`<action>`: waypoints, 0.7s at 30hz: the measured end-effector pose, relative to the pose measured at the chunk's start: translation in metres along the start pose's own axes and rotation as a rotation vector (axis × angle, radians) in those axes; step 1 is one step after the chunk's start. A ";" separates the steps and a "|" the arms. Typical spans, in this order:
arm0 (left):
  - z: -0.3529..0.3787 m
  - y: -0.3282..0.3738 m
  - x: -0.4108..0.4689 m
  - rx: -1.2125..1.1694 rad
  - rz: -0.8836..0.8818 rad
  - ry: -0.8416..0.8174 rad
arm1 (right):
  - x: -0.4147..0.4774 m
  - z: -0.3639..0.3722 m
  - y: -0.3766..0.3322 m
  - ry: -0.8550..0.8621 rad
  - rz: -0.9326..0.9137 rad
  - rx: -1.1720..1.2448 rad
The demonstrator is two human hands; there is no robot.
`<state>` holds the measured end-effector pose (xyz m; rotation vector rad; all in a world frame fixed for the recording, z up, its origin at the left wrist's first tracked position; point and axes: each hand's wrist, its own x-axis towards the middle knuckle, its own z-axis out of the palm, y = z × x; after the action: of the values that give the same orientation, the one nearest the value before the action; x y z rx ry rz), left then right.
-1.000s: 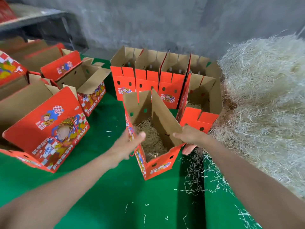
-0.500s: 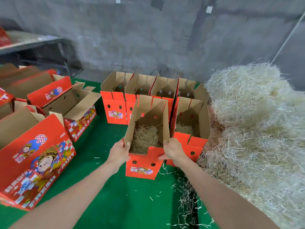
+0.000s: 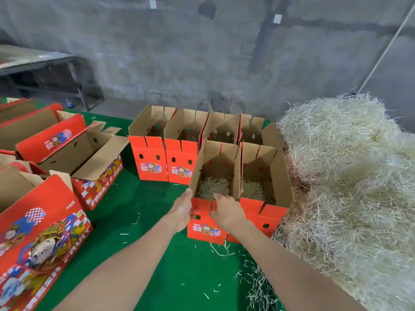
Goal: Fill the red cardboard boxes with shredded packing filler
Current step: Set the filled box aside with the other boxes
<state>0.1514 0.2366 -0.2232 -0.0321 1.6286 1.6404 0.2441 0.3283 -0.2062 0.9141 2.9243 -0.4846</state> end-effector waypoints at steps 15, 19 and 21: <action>-0.006 0.026 0.024 0.109 -0.028 -0.102 | 0.045 0.003 -0.015 0.043 0.193 -0.048; -0.023 0.024 0.019 0.414 0.286 -0.003 | 0.041 0.001 -0.028 0.253 0.138 0.039; -0.032 0.027 0.012 0.544 0.526 0.058 | 0.040 -0.002 -0.034 0.352 0.110 0.011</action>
<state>0.1128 0.2203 -0.2132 0.6804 2.2053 1.5012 0.1916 0.3242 -0.1997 1.2725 3.1532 -0.3655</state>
